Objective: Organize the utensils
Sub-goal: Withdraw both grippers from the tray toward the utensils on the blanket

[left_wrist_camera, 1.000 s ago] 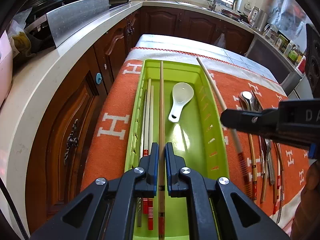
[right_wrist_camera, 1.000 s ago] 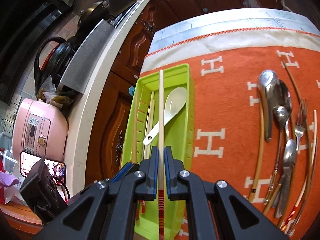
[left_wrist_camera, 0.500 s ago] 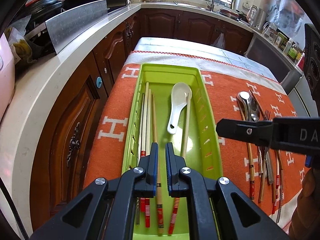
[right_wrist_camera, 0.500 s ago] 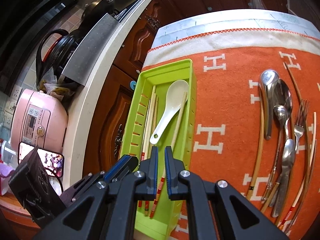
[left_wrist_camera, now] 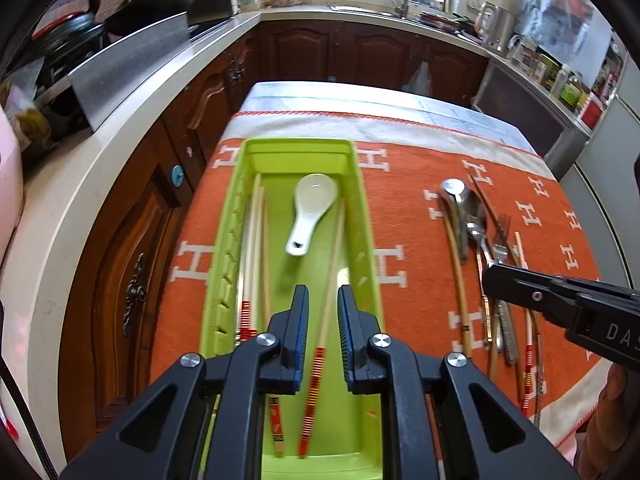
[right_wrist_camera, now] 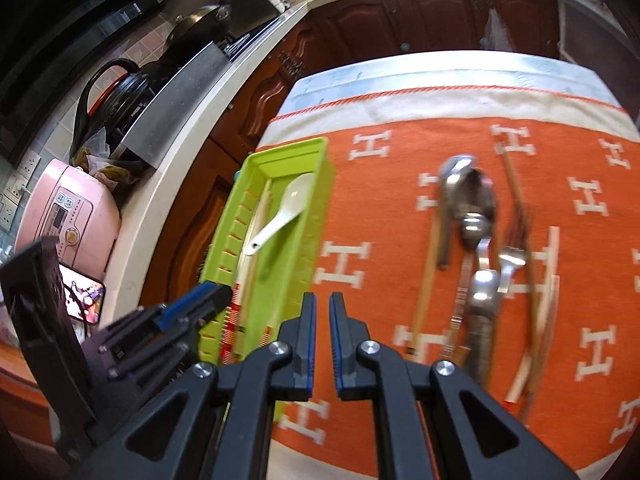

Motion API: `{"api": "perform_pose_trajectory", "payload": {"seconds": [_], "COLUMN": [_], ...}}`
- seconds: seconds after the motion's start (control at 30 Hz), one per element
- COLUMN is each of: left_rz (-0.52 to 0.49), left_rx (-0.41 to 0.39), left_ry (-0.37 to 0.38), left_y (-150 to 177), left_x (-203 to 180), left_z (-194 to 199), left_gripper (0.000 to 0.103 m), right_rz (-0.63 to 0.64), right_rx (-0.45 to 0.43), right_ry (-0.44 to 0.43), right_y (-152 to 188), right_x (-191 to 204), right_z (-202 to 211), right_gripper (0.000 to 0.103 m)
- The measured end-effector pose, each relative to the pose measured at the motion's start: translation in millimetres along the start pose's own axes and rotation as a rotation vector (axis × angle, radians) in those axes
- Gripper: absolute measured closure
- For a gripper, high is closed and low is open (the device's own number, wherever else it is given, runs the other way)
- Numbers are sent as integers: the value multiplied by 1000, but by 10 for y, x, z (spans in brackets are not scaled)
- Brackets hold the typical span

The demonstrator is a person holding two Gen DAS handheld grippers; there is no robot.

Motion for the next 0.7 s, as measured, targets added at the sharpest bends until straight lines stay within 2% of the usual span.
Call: {"api": "perform_pose_trajectory", "payload": {"seconds": [0.17, 0.4, 0.47, 0.53, 0.7], "left_rz": [-36, -72, -81, -94, -136], "left_rx": [-2, 21, 27, 30, 54], "left_ry": [13, 35, 46, 48, 35], "left_y": [-23, -154, -226, -295, -458], "left_x": [-240, -541, -637, -731, -982], "left_z": [12, -71, -114, -159, -358], "left_gripper": [82, 78, 68, 65, 65], "right_rz": [-8, -33, -52, -68, -108], "right_rx": [-65, -121, -129, -134, -141], "right_ry": [52, 86, 87, 88, 83], "right_y": [104, 149, 129, 111, 47], "right_x": [-313, -722, -865, -965, -1223], "right_z": [278, 530, 567, 580, 567], "right_gripper": [96, 96, 96, 96, 96]}}
Point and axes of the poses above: each gripper's, at about its wrist camera, not at the fingertips, and z roughly against the way its jaws point, x to its left, y to its underside, the point moved 3 cm from there along -z, roughly the way its jaws point, and after that the axes turned 6 degrees about x, right-handed, at the moved point
